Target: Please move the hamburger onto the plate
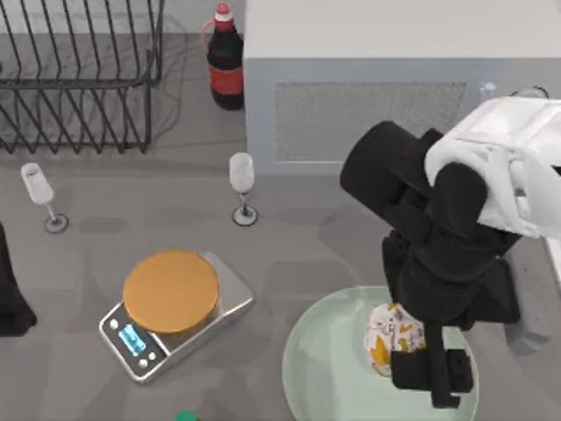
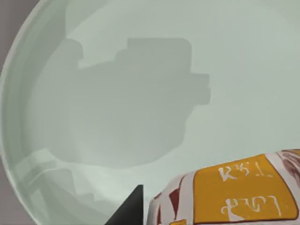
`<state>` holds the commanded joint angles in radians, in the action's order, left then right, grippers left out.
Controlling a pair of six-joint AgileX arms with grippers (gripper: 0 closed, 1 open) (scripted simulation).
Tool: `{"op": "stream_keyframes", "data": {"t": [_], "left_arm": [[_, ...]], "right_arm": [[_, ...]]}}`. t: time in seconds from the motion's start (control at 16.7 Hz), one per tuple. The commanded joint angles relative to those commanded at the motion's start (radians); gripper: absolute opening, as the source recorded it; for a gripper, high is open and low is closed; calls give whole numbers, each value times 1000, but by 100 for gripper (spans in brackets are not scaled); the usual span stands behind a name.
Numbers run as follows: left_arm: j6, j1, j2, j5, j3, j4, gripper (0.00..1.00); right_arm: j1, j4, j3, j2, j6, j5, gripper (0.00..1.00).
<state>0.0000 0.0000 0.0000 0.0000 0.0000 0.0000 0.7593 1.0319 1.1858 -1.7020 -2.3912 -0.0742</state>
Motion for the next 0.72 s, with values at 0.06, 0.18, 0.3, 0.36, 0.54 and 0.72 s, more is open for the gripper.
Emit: {"op": "stream_keyframes", "data": {"t": [0.06,0.18,0.3,0.36,0.54,0.72], "left_arm": [[0,0,0,0,0,0,100],[0,0,0,0,0,0,100],[0,0,0,0,0,0,100],[0,0,0,0,0,0,100],[0,0,0,0,0,0,100],[0,0,0,0,0,0,100]], "right_arm": [[0,0,0,0,-1,0,0],[0,0,0,0,-1,0,0],[4,1,-3,-2,-1,1,0],[5,-3,-6,-5,-1,1,0],[8,-73,-41,-29,-8,2,0],[15,-163,-91,-66,-17,1,0]]}}
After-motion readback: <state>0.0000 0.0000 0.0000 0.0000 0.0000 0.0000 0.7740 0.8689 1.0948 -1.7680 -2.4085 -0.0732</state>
